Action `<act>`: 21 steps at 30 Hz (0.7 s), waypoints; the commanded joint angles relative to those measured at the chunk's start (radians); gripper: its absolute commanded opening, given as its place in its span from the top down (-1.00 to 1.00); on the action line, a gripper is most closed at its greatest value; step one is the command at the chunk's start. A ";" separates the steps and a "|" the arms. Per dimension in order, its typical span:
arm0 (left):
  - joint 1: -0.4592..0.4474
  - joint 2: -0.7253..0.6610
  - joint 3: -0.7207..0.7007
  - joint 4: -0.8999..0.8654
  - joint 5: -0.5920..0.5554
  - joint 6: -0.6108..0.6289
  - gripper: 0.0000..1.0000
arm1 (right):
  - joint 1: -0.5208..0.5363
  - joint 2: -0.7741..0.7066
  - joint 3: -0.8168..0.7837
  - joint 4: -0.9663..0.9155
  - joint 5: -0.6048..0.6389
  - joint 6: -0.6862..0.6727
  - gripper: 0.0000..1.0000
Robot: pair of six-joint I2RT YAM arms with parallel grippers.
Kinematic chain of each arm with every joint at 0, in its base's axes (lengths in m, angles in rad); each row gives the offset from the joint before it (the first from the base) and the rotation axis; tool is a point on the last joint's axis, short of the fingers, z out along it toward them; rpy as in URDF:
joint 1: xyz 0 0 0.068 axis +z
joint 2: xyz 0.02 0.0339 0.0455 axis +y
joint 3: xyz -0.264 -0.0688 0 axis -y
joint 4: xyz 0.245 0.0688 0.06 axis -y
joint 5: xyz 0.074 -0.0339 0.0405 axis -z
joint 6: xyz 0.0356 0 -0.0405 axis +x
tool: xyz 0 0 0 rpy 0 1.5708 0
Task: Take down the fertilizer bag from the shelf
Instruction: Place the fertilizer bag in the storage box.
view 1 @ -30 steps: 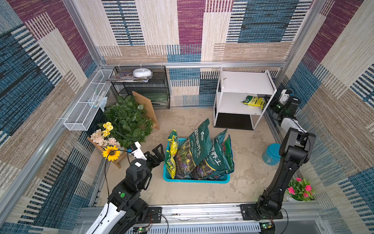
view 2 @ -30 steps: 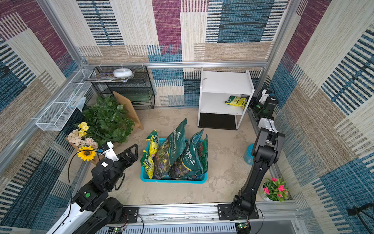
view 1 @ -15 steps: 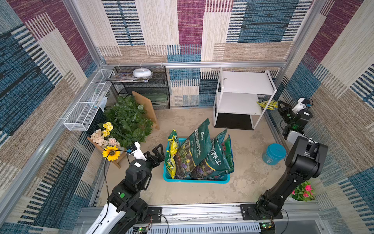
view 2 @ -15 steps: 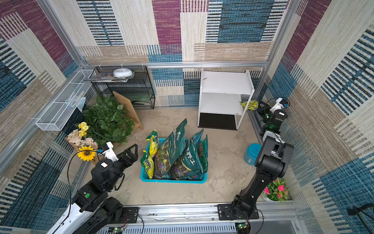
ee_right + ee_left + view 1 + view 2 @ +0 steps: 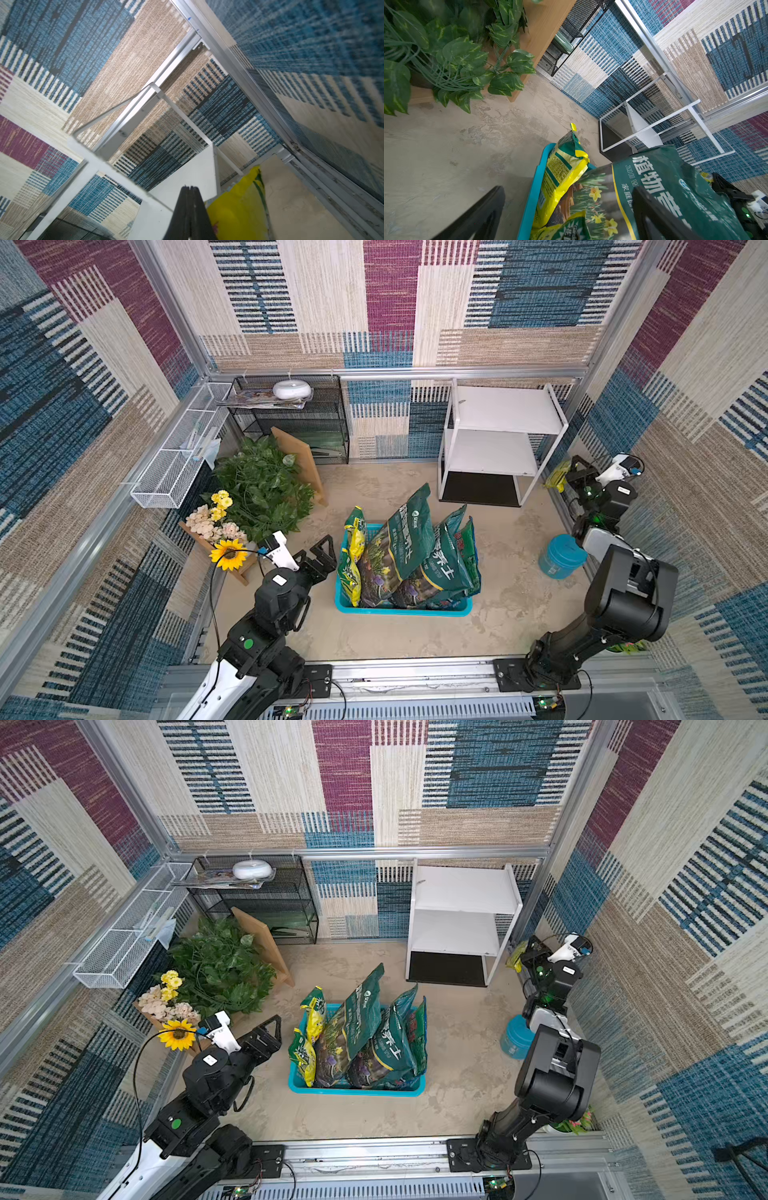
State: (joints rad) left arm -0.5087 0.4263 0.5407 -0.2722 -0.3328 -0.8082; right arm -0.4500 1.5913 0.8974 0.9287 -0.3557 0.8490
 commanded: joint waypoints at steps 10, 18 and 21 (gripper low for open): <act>-0.001 -0.040 0.010 -0.009 -0.032 0.022 -0.98 | 0.108 -0.502 -0.308 -0.220 0.143 -0.080 1.00; 0.001 -0.013 -0.002 0.008 -0.049 0.025 -0.98 | 0.253 -0.736 -0.225 -0.517 0.125 -0.082 1.00; 0.000 -0.010 -0.002 0.010 -0.057 0.030 -0.98 | 0.321 -0.774 -0.167 -0.569 0.065 -0.077 1.00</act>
State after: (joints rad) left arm -0.5098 0.4145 0.5419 -0.2844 -0.3672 -0.7979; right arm -0.1574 0.8398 0.6952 0.4072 -0.2424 0.7795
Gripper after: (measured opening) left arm 0.989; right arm 0.068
